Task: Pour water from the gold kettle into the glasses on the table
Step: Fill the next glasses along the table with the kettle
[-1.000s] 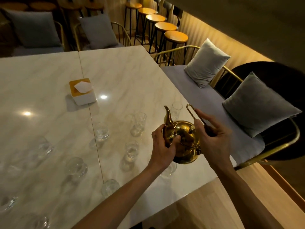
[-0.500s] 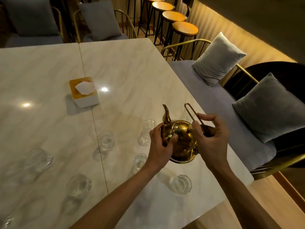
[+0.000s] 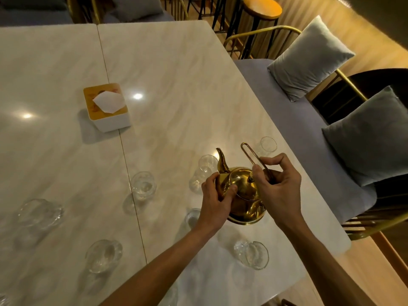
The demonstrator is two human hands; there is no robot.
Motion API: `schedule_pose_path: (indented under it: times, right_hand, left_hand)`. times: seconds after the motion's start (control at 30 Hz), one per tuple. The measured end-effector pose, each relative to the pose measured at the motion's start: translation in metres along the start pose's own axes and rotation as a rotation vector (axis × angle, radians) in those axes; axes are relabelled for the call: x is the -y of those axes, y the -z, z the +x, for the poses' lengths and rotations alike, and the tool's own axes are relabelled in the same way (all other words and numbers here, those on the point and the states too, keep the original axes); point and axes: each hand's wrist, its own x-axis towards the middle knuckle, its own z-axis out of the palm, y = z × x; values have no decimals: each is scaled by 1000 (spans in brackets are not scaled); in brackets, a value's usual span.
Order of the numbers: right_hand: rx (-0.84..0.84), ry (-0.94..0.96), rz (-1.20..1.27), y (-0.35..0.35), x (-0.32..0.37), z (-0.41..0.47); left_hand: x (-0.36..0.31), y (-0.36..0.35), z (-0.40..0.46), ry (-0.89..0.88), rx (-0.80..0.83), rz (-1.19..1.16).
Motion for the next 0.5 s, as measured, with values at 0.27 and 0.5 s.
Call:
schedule_pose_path:
  times: [0.27,0.5]
  right_hand:
    - [88,-31,-111,-12,-12,18]
    - [174,-62,-184,-18,-17,29]
  left_hand:
    - [21,-11,9,115,7,-86]
    - [29,-19,10,220,17,-192]
